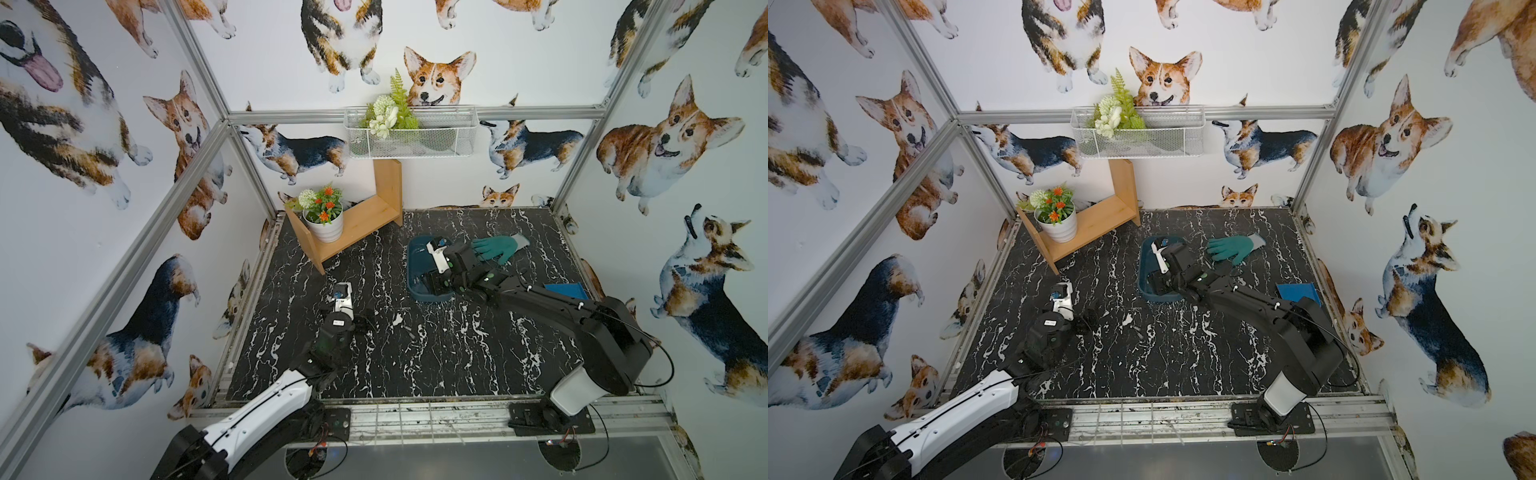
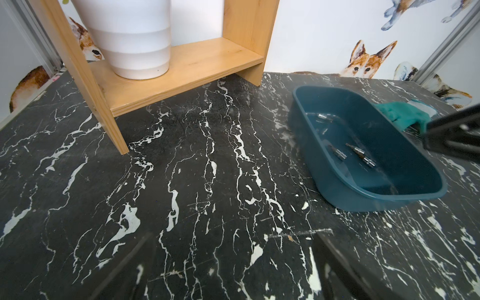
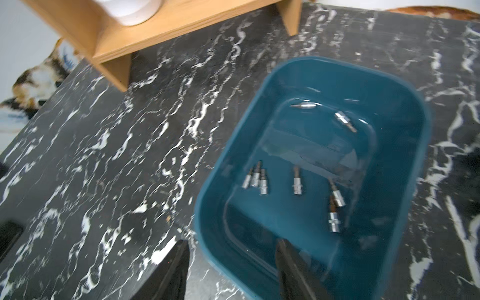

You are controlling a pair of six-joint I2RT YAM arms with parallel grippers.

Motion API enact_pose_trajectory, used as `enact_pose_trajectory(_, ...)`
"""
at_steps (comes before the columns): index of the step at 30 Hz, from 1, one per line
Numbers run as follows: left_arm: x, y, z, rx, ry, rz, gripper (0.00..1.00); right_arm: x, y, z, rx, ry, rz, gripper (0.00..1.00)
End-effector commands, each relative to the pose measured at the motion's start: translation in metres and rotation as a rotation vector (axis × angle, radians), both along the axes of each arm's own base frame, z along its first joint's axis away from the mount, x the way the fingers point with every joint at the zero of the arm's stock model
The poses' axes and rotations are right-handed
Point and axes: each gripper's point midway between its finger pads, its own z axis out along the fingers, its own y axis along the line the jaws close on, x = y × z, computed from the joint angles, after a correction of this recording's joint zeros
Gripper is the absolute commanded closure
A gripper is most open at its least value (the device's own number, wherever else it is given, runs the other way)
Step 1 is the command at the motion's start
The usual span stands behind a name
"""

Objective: Put the bit on the desktop into the storage box
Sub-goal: Place the screwdriver bit in the storage box, then pick up the screwdriver bit from the center of the board.

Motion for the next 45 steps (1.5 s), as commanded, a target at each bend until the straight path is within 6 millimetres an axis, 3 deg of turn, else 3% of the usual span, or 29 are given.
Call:
enact_pose_trajectory(1,0.005,0.000,0.004,-0.065,0.005,-0.008,0.00,-0.023,0.016,-0.003,-0.056,-0.036,0.097,0.41)
enact_pose_trajectory(6,0.008,0.013,-0.005,-0.113,0.036,0.023,0.00,-0.057,0.042,-0.026,-0.090,0.023,0.176,0.41)
enact_pose_trajectory(12,0.009,0.022,-0.006,-0.107,0.034,0.052,0.00,-0.073,0.058,-0.056,-0.129,0.123,0.197,0.43)
enact_pose_trajectory(26,0.008,0.020,-0.005,-0.115,0.018,0.033,0.00,-0.078,0.056,-0.098,-0.223,0.256,0.158,0.50)
enact_pose_trajectory(45,0.008,0.019,-0.006,-0.114,0.023,0.029,0.00,-0.082,0.056,-0.122,-0.276,0.301,0.161,0.68)
